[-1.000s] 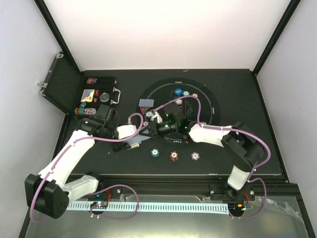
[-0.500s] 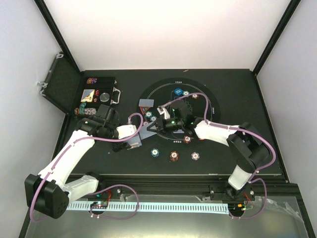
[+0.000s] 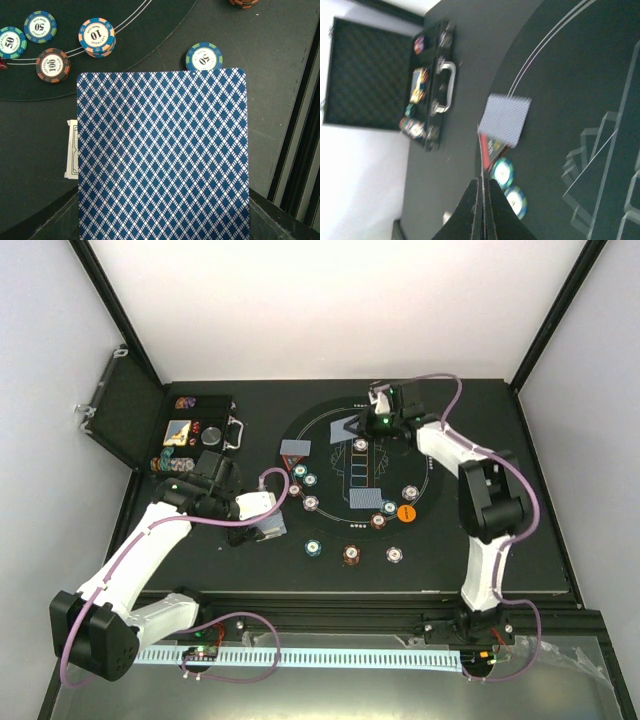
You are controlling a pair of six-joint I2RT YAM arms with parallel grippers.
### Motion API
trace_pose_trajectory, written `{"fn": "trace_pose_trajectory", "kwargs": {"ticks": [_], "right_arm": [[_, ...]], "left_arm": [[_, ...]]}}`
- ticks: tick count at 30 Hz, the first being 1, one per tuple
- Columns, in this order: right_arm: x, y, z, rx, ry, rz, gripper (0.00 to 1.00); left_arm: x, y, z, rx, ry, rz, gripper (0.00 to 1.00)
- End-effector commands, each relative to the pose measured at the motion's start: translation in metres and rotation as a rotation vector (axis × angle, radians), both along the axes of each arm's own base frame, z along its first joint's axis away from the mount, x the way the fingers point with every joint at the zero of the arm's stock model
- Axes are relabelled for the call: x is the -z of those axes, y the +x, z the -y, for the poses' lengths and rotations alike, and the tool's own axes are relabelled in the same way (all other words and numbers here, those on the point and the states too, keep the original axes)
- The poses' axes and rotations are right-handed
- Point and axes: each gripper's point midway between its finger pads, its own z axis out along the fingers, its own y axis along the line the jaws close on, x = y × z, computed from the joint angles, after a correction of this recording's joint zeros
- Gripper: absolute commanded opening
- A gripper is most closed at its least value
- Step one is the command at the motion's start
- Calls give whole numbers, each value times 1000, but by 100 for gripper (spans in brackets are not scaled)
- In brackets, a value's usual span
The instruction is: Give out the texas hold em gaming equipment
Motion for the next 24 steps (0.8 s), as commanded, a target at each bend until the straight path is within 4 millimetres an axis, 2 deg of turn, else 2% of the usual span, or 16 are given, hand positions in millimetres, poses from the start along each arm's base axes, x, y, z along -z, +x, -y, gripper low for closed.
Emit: {"fn": "trace_pose_trajectory", "kwargs": {"ticks": [1, 5, 9, 11, 17, 21, 24], "right_arm": [[42, 44, 24, 51, -151, -61, 1], [67, 83, 36, 98, -217, -83, 1], [92, 110, 46, 134, -245, -103, 1], [98, 121, 50, 154, -248, -105, 1], [107, 137, 52, 174, -250, -109, 5], [101, 141, 56, 181, -264, -93, 8], [97, 141, 60, 186, -274, -85, 2]], "left_arm": [[-10, 3, 4, -3, -30, 17, 2], [-9, 3, 4, -5, -33, 13, 1], [-11, 4, 4, -7, -36, 14, 2], [-11, 3, 4, -8, -35, 11, 2], [-9, 1, 2, -11, -28, 9, 2], [-11, 1, 2, -15, -31, 9, 1], [-12, 1, 3, -16, -35, 13, 2]]}}
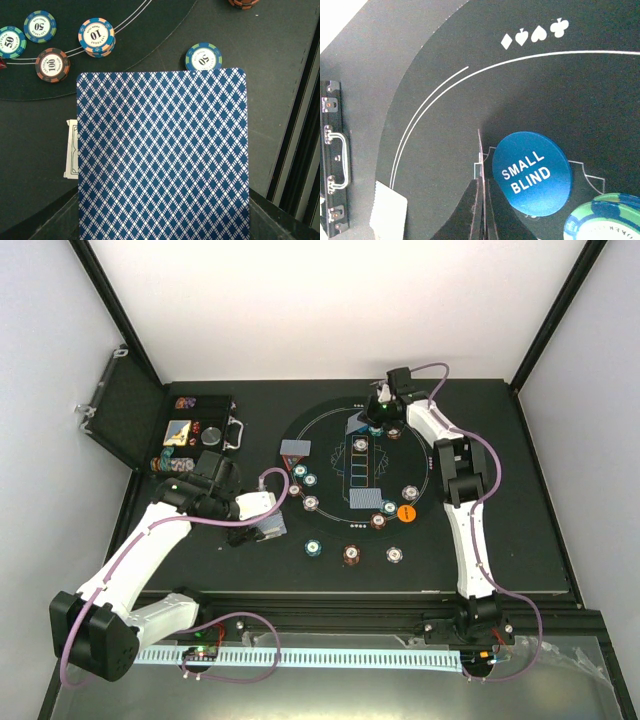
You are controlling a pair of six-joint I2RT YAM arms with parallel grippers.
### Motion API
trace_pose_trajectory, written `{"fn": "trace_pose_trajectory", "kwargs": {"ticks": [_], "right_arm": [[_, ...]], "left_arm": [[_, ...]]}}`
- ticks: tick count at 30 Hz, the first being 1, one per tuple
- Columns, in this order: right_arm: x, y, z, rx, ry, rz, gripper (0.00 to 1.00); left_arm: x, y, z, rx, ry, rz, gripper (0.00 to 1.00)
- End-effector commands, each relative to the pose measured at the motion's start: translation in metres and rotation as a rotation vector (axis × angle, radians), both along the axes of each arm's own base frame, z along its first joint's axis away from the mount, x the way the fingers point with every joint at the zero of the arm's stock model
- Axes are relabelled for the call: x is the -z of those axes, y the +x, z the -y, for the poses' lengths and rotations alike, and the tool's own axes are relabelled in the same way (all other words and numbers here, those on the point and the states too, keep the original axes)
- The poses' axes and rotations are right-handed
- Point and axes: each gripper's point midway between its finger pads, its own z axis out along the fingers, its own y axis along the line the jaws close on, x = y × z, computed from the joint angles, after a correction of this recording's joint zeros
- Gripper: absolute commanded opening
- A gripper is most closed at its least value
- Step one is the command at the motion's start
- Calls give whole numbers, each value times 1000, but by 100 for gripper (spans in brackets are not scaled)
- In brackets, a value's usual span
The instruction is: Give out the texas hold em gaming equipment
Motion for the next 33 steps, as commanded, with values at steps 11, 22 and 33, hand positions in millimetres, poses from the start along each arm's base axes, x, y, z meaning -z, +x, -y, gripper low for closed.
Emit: {"fn": "trace_pose_trajectory", "kwargs": {"ticks": [11, 22, 33], "right_arm": [[-23, 0, 2, -8, 31, 25, 1], [-33, 2, 2, -16, 41, 45, 6], [-86, -8, 41, 38, -162, 155, 55]], "left_arm": [[-12, 1, 2, -6, -30, 20, 2], [-12, 1, 2, -5, -29, 18, 2], [-11, 0, 1, -7, -22, 20, 1]]}}
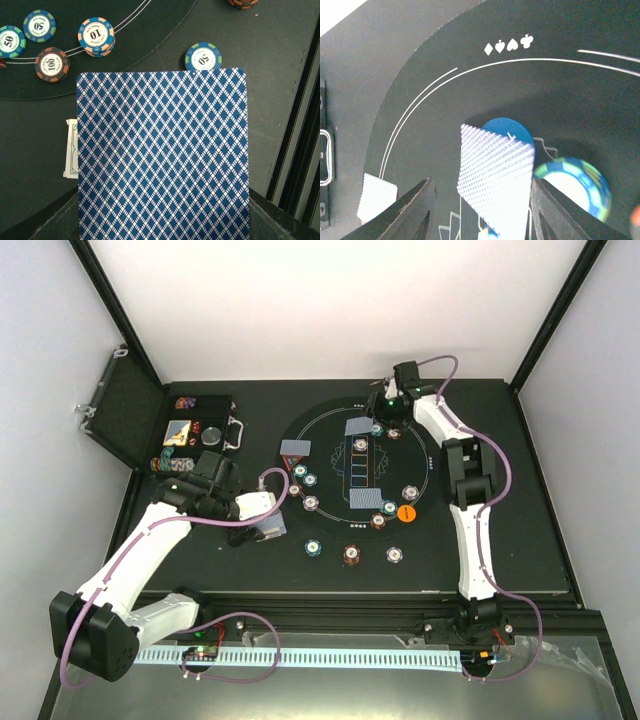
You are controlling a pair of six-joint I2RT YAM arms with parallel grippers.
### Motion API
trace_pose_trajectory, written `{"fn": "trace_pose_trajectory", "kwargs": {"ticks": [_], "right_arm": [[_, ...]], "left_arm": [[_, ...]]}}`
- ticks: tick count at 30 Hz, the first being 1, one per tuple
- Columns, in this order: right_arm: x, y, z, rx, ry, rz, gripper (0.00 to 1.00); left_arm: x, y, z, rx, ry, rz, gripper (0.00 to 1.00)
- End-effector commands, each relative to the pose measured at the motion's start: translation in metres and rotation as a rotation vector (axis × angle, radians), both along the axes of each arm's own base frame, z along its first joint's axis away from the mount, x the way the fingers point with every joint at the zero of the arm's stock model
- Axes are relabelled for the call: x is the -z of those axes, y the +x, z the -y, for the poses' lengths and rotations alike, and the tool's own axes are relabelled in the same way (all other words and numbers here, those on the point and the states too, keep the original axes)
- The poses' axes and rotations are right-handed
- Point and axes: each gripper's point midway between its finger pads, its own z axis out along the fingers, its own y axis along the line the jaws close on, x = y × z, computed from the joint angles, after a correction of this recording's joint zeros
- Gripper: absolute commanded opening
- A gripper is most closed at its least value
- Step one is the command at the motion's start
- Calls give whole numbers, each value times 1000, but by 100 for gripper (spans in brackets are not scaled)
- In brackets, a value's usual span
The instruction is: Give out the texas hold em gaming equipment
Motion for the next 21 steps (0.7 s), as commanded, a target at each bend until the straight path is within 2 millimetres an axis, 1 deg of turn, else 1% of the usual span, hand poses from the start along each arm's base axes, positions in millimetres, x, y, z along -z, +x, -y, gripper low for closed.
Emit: {"fn": "trace_pose_trajectory", "kwargs": {"ticks": [1, 3, 4, 5, 7, 8, 9, 10, 11, 12, 13, 15, 18, 21], "right_arm": [[-77, -8, 25, 34, -97, 148, 57], [-90, -22, 28, 38, -93, 161, 59], [-93, -33, 26, 31, -66, 159, 61], [-100, -45, 22, 20, -27, 164, 62], [-111, -73, 7, -19, 66, 178, 67], [-113, -90, -3, -44, 105, 178, 70], [-116, -109, -13, -75, 147, 180, 73], [-118, -133, -24, -109, 182, 179, 76], [-120, -150, -35, -138, 215, 175, 79], [-122, -173, -52, -187, 256, 164, 81], [-124, -192, -65, -223, 291, 161, 83], [-122, -229, -86, -278, 353, 127, 87], [-120, -275, -110, -344, 428, 87, 89], [-116, -313, -131, -404, 504, 45, 90]], "left_arm": [[-11, 1, 1, -4, -21, 23, 2], [-12, 0, 1, -4, -23, 26, 2], [-12, 0, 1, -4, -23, 27, 1], [-12, 0, 1, -5, -23, 27, 1], [-12, 1, 1, -4, -24, 29, 2], [-13, 1, 1, -5, -24, 30, 1], [-13, 1, 1, -5, -25, 30, 1], [-13, 1, 1, -6, -26, 30, 2], [-13, 1, 2, -5, -27, 29, 2], [-13, 1, 2, -6, -29, 29, 2], [-13, 1, 2, -6, -30, 29, 2], [-14, 2, 3, -7, -33, 29, 2], [-14, 2, 3, -8, -35, 28, 2], [-14, 3, 3, -8, -37, 26, 2]]}}
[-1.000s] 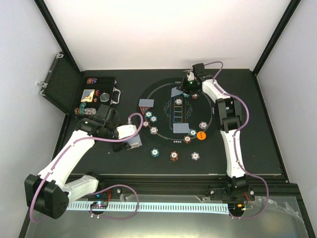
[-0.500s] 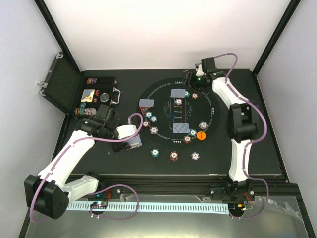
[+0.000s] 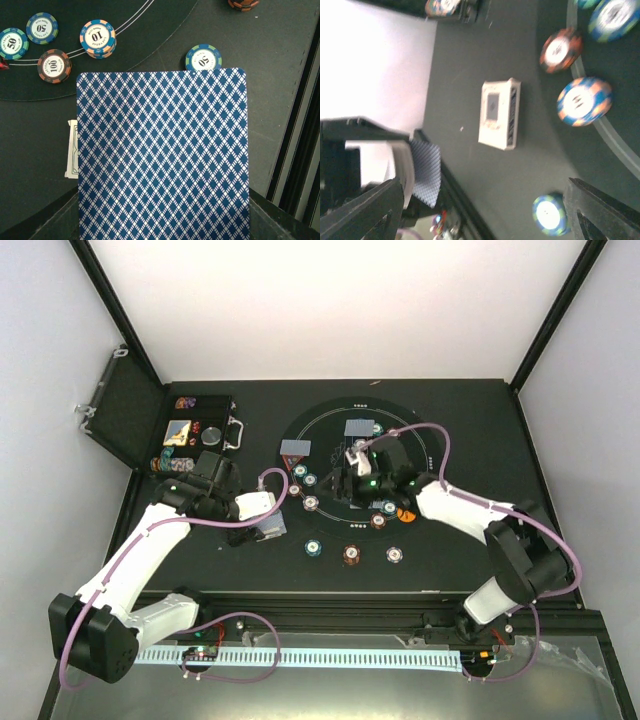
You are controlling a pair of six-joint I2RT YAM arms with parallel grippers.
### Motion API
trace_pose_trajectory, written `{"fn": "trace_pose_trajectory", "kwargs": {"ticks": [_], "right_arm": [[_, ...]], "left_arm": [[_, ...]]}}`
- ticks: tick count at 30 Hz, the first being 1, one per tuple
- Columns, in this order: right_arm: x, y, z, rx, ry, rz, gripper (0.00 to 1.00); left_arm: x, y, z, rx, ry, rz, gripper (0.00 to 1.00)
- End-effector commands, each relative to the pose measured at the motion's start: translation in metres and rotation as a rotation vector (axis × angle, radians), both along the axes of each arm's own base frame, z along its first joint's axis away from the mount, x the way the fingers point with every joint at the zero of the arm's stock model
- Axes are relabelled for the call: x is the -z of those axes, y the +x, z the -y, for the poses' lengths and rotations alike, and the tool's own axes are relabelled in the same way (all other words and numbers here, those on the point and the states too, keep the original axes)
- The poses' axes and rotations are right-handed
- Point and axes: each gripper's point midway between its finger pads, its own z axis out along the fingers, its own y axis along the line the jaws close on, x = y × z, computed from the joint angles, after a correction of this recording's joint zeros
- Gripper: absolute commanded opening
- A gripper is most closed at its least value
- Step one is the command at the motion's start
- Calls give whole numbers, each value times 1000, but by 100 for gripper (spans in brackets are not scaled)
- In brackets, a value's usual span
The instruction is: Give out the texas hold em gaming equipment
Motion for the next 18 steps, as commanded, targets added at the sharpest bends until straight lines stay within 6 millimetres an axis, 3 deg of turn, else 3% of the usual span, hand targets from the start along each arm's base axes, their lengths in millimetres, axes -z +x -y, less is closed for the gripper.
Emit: {"fn": "trace_pose_trajectory", "kwargs": {"ticks": [1, 7, 18], "right_arm": [[-30, -37, -31, -76, 191, -1, 90], [-30, -71, -66, -167, 244, -43, 90], [-22, -86, -107, -246, 228, -78, 88]], "left_arm": [[-12, 4, 4, -6, -34, 19, 2], [-15, 6, 6, -7, -48, 15, 1], [-17, 6, 5, -4, -41, 21, 2]]}}
